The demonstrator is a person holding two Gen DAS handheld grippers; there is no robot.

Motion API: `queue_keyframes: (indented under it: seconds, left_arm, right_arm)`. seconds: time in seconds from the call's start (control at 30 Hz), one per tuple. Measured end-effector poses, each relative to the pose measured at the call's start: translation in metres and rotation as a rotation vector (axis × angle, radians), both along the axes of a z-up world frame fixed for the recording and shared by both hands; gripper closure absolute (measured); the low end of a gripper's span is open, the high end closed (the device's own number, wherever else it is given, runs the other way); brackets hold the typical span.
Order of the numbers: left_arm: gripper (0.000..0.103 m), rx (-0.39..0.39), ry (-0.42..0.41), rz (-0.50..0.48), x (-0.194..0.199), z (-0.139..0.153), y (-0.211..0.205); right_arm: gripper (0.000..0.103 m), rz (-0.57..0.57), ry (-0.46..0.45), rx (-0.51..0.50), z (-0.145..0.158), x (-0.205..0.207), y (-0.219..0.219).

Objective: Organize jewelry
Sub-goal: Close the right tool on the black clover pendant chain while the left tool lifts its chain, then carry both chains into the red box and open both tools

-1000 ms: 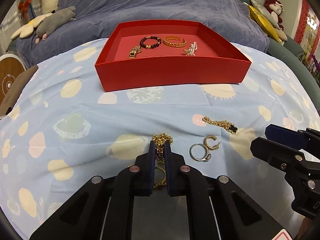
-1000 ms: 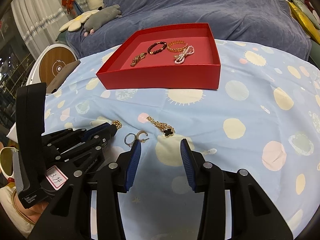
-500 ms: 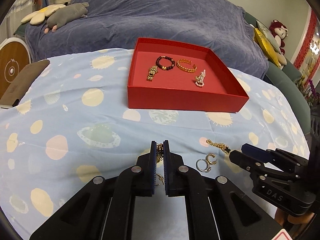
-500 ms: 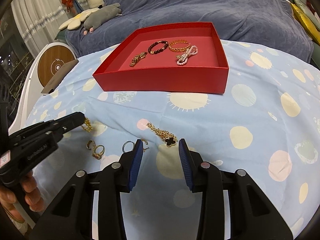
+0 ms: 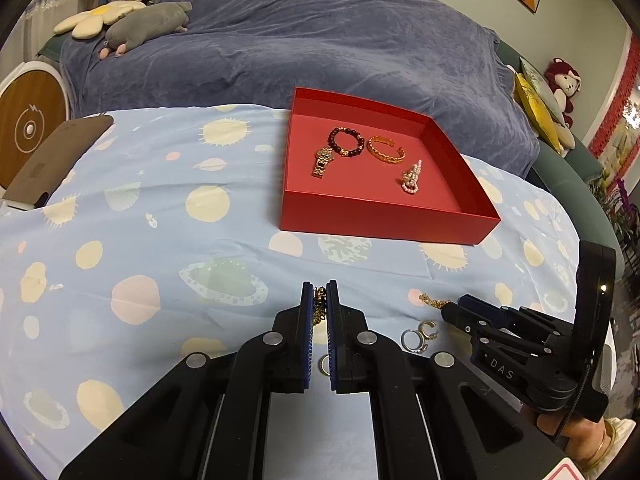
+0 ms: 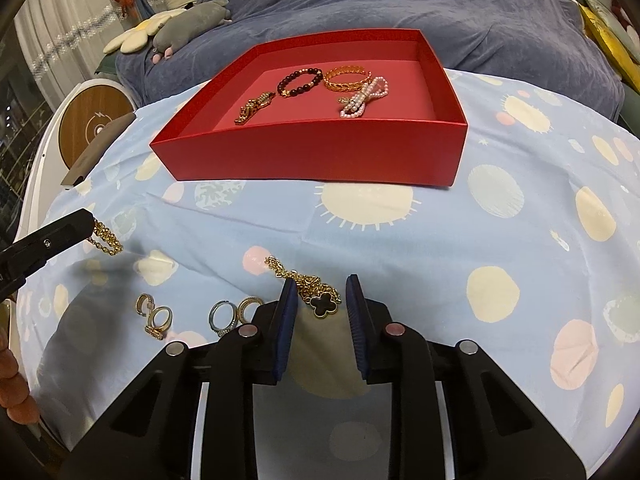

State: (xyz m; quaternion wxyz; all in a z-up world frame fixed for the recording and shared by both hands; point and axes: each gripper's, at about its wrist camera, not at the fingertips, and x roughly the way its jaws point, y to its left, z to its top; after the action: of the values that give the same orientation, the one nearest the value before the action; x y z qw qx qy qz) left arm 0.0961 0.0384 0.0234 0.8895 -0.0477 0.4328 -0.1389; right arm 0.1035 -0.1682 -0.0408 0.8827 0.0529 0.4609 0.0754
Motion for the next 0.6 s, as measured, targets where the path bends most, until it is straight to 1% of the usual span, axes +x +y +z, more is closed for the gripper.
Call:
queue_keyframes:
  seconds: [0.07,0.2,0.23,0.27,0.6]
  left_arm:
    - [0.099,-0.003,0.003,0.005,0.000,0.000,0.001]
    - [0.099,-0.011,0.009,0.018,0.002,0.000,0.005]
    - [0.099,-0.012,0.009,0.020,0.002,0.000,0.005]
    - [0.099,-0.013,0.009,0.019,0.002,0.000,0.006]
    - [0.099,-0.013,0.007,0.016,0.003,0.001,0.006]
  right_arm:
    - [0.090,0.013,0.002,-0.004,0.000,-0.001,0.002]
    - [0.091,0.026,-0.003,-0.022,0.001,-0.004,0.003]
    - [0.098,0.027,-0.005,-0.018,0.003,-0.005,0.002]
    - [0.101,0.028,-0.007,-0.013,0.004,-0.006,0.002]
    - [0.101,0.009,-0.082,0.014,0.035,-0.018,-0.010]
